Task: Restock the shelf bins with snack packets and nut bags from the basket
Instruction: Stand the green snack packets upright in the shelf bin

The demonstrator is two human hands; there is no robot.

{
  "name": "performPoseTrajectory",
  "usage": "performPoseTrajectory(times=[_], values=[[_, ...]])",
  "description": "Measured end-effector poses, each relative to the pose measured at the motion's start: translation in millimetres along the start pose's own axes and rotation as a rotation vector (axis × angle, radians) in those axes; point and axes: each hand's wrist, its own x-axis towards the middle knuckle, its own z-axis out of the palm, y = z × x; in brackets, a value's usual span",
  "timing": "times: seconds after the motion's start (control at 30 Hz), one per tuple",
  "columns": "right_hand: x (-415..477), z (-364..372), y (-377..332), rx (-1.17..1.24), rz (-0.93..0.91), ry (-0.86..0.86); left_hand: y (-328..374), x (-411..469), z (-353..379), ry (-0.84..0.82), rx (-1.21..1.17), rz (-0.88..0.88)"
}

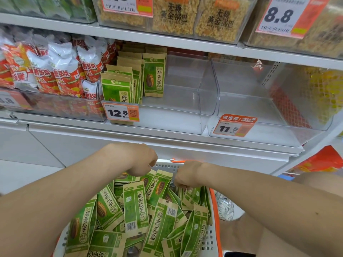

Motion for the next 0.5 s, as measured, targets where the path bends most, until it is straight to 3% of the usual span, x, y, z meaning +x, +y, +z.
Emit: performPoseTrajectory(times=[0.23, 0.37, 0.43, 0.5], values=[[-2.5, -46.9, 7.5, 0.659, 0.035, 0.438, -4.6, 1.1, -1.2, 0.098, -0.127, -0.052], [-6.9, -72.6, 3.6, 0.849, 0.09, 0.709, -5.7, -8.4, -12.7, 0.233, -0.242, -0.147], [-11.8, -81.2, 0.9, 0.908, 0.149, 0.829, -12.4, -11.0, -16.5, 0.255, -0.331, -0.198], [-17.2, -87.4, -3.2, 0.969, 0.181, 0.922, -19.5, -14.1, -22.4, 0.291, -0.634, -0.216]])
